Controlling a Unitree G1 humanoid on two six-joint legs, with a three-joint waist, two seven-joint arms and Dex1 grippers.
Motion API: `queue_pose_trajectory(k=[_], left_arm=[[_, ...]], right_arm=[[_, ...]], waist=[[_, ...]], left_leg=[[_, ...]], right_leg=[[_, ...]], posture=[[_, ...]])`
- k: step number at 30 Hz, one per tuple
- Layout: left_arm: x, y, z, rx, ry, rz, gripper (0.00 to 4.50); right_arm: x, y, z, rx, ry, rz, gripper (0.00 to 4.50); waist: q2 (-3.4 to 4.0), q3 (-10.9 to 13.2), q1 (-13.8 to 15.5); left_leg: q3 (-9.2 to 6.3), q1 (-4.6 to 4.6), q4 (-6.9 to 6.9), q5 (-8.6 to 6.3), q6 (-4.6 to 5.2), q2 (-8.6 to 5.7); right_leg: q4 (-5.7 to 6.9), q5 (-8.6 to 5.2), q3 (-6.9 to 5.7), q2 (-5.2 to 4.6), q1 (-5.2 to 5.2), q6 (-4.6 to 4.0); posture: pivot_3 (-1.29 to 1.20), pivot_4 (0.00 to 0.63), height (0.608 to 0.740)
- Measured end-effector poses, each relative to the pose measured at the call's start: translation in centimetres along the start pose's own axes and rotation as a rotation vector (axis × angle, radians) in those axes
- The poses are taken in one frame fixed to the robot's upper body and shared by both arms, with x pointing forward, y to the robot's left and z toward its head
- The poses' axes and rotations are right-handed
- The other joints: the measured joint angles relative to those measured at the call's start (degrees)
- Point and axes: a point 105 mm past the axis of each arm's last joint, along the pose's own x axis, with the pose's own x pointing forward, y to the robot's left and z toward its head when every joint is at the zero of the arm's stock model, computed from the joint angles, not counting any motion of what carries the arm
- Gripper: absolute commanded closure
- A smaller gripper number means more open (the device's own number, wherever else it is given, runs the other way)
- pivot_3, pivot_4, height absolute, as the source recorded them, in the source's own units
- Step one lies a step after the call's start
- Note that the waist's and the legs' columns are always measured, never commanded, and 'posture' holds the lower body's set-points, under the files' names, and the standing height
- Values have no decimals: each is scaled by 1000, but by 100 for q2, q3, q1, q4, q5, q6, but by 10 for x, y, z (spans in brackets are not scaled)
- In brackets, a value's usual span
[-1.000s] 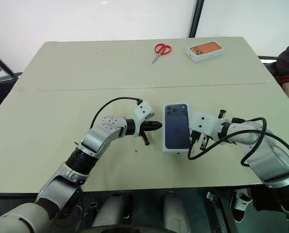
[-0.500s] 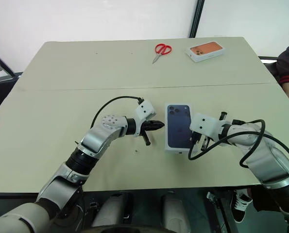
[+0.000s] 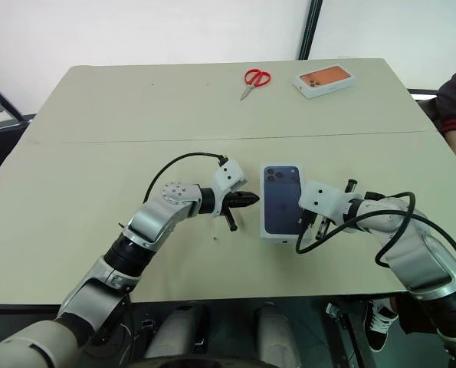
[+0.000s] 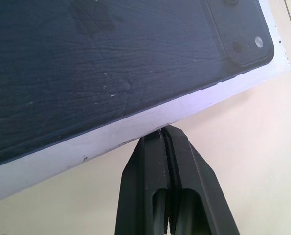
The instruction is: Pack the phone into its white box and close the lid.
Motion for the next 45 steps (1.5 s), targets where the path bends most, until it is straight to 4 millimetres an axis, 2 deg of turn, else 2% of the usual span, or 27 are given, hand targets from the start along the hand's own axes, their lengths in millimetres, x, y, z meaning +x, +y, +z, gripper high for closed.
queue_pose_trajectory(k=[8, 12, 23, 27, 30, 32, 33, 36, 38, 41, 45], left_arm=[[-5, -7, 5, 24, -16, -37, 4500], [-8, -12, 8, 29, -26, -63, 4500], [-13, -6, 6, 22, -21, -46, 4500], [-18, 5, 24, -40, -113, -8, 4500], [-11, 11, 51, -33, -176, 10, 4500], [-3, 12, 57, -27, -175, 19, 4500], [1, 12, 54, -28, -161, 22, 4500], [17, 13, 27, -41, -41, 25, 4500], [22, 14, 16, -22, 22, 33, 4500], [27, 16, 18, 58, 69, 40, 4500], [29, 14, 16, 77, 76, 35, 4500]], right_arm=[[-9, -8, 0, 41, -22, -12, 4445], [-12, -5, -1, 80, -38, 16, 4445], [-14, -3, -2, 91, -43, 38, 4445], [-24, -9, 4, 120, -86, 34, 4445], [-31, 0, 14, 145, -140, 91, 4445], [-33, 8, 19, 157, -159, 131, 4445], [-33, 12, 19, 162, -160, 148, 4445], [-33, 30, 14, 178, -135, 212, 4445], [-32, 37, 10, 172, -110, 224, 4445], [-30, 39, 6, 151, -80, 211, 4445], [-27, 41, 4, 133, -68, 195, 4445]], waist=[[0, 0, 2], [0, 0, -2], [0, 0, -7], [0, 0, 8], [0, 0, 86], [0, 0, 107], [0, 0, 111], [-1, 0, 114], [-1, 0, 113], [-2, -5, 118], [-7, -8, 118]], left_leg=[[0, 0, 1, 0, 0, 0], [-1, 0, 2, 0, 0, 1], [-1, 0, 7, 0, 1, 1], [-4, -3, 11, -1, 1, 1], [-9, 0, 35, -15, 25, 0], [-8, 2, 39, -18, 30, -4], [-7, 2, 40, -19, 30, -6], [-9, 2, 40, -19, 32, -16], [-8, 2, 41, -20, 32, -16], [-10, 20, 41, -21, 34, -16], [-13, 36, 42, -24, 37, -11]], right_leg=[[0, 0, 0, 0, 1, 0], [0, 0, 0, 0, 3, 0], [2, 0, 0, 0, 3, 0], [2, 0, -4, 0, 3, 0], [0, -2, -13, 1, 23, 4], [-3, -3, -12, -2, 30, 6], [-3, -4, -12, -3, 31, 6], [-2, -4, -14, -3, 30, 7], [-2, -4, -13, -3, 31, 7], [-9, -6, -16, -4, 55, 9], [-11, -8, -17, -7, 76, 13]], posture=[[0, 150, 740], [0, 150, 740], [0, 150, 740], [0, 150, 740], [0, 150, 740], [0, 150, 740], [0, 150, 740], [0, 150, 740], [0, 150, 740], [0, 150, 740], [0, 150, 740]])
